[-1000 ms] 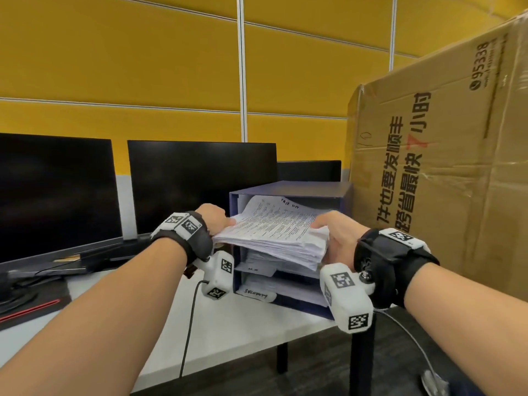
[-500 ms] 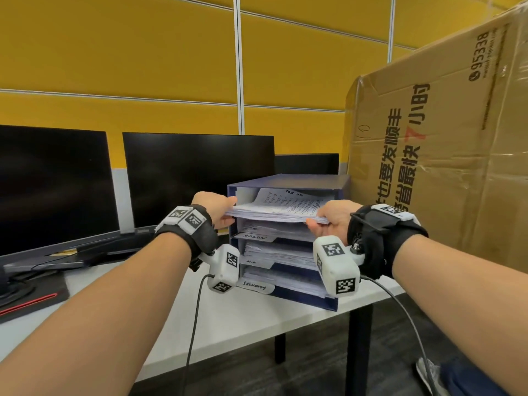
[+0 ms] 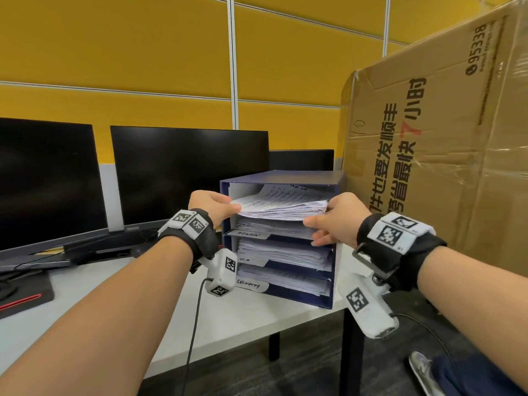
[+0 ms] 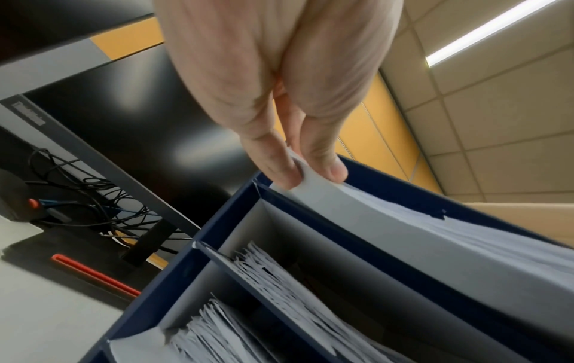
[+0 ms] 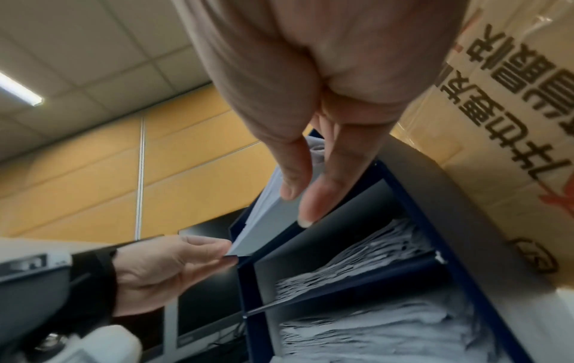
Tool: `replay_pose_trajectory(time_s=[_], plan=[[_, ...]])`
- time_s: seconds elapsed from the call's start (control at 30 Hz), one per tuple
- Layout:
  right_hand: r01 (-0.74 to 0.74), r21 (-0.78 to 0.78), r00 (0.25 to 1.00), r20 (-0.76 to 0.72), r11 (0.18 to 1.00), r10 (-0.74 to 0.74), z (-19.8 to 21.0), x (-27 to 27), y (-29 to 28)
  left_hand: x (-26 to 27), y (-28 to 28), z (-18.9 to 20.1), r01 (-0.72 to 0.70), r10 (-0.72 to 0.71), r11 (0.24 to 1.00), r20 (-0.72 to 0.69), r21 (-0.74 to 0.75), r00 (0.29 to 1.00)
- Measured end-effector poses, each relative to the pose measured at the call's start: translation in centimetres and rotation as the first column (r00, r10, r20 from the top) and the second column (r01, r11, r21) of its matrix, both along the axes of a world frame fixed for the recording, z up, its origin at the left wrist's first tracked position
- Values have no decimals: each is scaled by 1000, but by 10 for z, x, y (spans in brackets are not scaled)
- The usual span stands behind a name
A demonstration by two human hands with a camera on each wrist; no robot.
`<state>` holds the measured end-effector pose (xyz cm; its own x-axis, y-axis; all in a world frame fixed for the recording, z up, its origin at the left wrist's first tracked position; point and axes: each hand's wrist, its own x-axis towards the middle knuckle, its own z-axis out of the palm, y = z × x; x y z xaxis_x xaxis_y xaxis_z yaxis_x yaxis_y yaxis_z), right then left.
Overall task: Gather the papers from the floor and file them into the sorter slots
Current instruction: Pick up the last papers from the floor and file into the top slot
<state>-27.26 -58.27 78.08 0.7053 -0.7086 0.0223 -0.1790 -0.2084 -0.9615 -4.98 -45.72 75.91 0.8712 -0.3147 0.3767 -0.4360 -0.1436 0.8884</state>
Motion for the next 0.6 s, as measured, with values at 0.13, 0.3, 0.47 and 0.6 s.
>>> replay_pose_trajectory(time_s=[0.13,0.3,0.47,0.6], plan=[[43,-213,964,-249,976,-97,8,14,-6,3,-4,1,-32,26,997,79,76,997],[92,-532,928,-261,841,-267,4,29,-20,8,-3,1,-102,65,976,186,195,980],[98,-737,901,-221,669,-374,7,28,-27,9,-10,4,-174,142,966,169,190,975],[78,-791,905,-199,607,-375,8,30,-30,6,-19,4,-172,128,958,197,227,972]])
